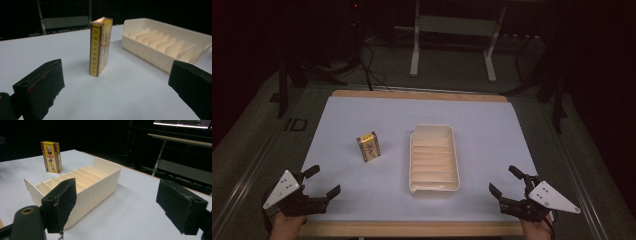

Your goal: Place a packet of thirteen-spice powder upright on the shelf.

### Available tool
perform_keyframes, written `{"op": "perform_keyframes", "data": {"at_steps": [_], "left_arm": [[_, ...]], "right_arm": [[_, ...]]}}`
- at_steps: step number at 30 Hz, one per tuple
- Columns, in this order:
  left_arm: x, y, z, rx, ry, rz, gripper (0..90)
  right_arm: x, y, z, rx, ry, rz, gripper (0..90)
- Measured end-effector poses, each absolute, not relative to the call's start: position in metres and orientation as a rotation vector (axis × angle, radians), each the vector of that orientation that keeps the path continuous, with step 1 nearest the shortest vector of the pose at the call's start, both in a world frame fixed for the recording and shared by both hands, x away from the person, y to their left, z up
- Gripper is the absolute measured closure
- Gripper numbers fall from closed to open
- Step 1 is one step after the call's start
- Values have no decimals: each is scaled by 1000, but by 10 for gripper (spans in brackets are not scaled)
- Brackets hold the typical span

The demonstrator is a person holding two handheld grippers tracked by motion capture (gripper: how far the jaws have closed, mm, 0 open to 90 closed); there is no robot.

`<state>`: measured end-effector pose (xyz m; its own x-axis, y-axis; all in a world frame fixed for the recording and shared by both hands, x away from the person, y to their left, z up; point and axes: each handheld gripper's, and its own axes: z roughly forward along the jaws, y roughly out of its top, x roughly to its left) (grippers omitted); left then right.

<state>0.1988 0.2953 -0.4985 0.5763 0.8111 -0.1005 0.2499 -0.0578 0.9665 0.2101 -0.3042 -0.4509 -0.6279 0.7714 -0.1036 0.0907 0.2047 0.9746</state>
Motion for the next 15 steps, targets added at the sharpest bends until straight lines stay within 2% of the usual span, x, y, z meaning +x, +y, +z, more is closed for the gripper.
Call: {"op": "perform_keyframes", "data": {"at_steps": [4,15], "left_arm": [[200,300,-497,1561,927,572,4],[212,290,-494,1624,884,468,4]], "right_arm": [[209,-304,-451,796,1885,1462,166],[204,-305,-444,784,1885,1457,165]]}}
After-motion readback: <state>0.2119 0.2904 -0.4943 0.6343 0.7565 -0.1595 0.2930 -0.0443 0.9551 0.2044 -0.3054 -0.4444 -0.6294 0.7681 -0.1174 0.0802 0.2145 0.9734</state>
